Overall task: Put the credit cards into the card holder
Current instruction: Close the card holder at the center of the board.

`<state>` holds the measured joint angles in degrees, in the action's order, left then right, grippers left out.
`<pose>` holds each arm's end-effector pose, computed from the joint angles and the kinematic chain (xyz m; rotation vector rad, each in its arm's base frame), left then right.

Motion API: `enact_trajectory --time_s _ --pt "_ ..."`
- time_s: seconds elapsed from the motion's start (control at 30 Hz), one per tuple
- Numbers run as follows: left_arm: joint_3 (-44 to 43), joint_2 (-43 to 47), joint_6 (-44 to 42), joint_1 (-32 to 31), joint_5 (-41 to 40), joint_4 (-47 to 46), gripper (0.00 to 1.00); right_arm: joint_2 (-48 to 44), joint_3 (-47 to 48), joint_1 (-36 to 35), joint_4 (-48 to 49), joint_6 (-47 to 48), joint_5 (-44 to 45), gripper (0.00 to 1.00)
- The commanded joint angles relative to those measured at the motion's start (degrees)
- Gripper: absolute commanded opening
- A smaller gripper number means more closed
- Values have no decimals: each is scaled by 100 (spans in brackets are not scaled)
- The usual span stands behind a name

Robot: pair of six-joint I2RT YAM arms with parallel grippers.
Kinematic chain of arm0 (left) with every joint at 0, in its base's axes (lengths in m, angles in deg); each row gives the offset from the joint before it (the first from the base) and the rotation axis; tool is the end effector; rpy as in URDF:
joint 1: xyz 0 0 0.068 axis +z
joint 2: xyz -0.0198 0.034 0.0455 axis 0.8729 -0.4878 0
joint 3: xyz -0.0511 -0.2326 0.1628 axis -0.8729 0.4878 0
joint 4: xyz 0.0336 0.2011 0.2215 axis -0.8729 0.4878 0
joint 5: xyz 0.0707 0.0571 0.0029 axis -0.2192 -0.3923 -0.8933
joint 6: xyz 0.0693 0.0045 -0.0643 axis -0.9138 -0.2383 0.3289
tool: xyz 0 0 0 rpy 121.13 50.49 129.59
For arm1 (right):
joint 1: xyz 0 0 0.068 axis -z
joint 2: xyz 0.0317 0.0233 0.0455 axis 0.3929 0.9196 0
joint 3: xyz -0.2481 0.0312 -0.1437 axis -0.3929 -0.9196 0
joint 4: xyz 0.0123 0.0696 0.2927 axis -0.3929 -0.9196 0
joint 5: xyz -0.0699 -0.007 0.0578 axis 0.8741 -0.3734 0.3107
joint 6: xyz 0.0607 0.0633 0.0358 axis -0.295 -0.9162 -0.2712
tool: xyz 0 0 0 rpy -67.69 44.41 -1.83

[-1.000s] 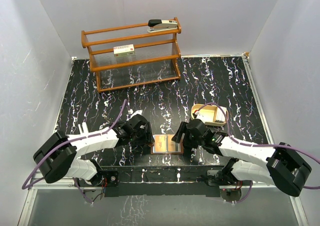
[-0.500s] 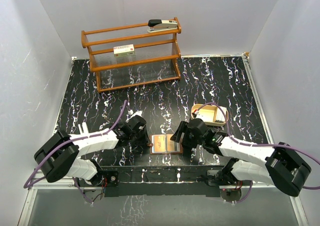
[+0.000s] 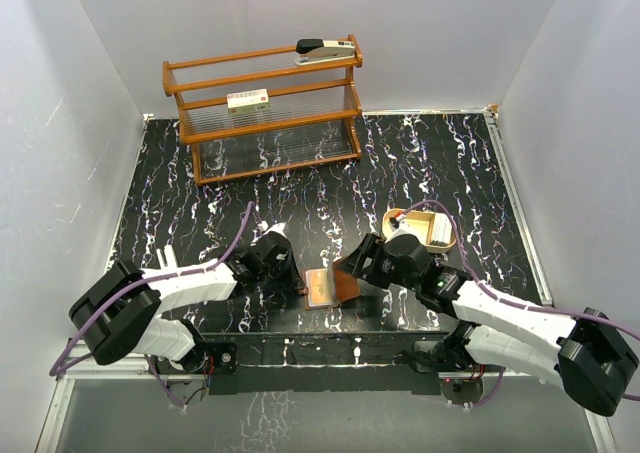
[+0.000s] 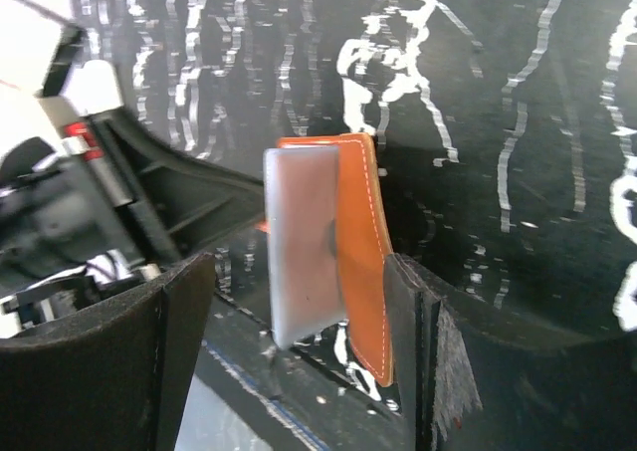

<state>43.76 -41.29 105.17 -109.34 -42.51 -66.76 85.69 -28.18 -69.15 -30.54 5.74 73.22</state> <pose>0.2022 -0.2300 0.1013 -0.0507 2.5221 -0.8045 0.1813 0.1884 0.1441 0.2848 2.3860 0.9722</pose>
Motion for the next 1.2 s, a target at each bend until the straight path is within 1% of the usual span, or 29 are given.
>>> enact_trajectory --time_s 0.0,0.13,0.23,0.37,0.43,0.6,0.7,0.87,0.93,1.1,1.17 --pt "49 -130 180 -91 798 -857 2 -129 270 -83 887 -334 -748 66" --pt "-59 -363 164 -88 1114 -1214 2 -34 251 -83 1253 -468 -1012 66" --pt "-24 -388 230 -94 1281 -1449 1 95 295 -81 1214 -394 -995 66" --pt "88 -281 239 -90 1375 -1610 1 292 507 -78 661 -54 -776 65" --pt "125 -252 249 -92 1457 -1712 1 360 675 -83 163 170 -620 65" --pt "151 -186 369 -90 1640 -1935 0 516 1006 -78 -675 470 -346 62" --pt "195 -114 473 -90 1705 -2091 0 725 1158 -83 -1035 548 -197 56" --pt "190 -130 600 -84 1994 -2565 0 1040 1081 -78 -1066 544 -148 47" --pt "163 -356 612 -82 2116 -2647 1 1151 1085 -82 -1064 541 -146 45" --pt "375 -589 775 -31 2234 -3093 4 1243 1072 -80 -1058 567 -88 34" --pt "435 -745 854 8 2348 -3362 5 1264 1041 -82 -914 552 -132 31"
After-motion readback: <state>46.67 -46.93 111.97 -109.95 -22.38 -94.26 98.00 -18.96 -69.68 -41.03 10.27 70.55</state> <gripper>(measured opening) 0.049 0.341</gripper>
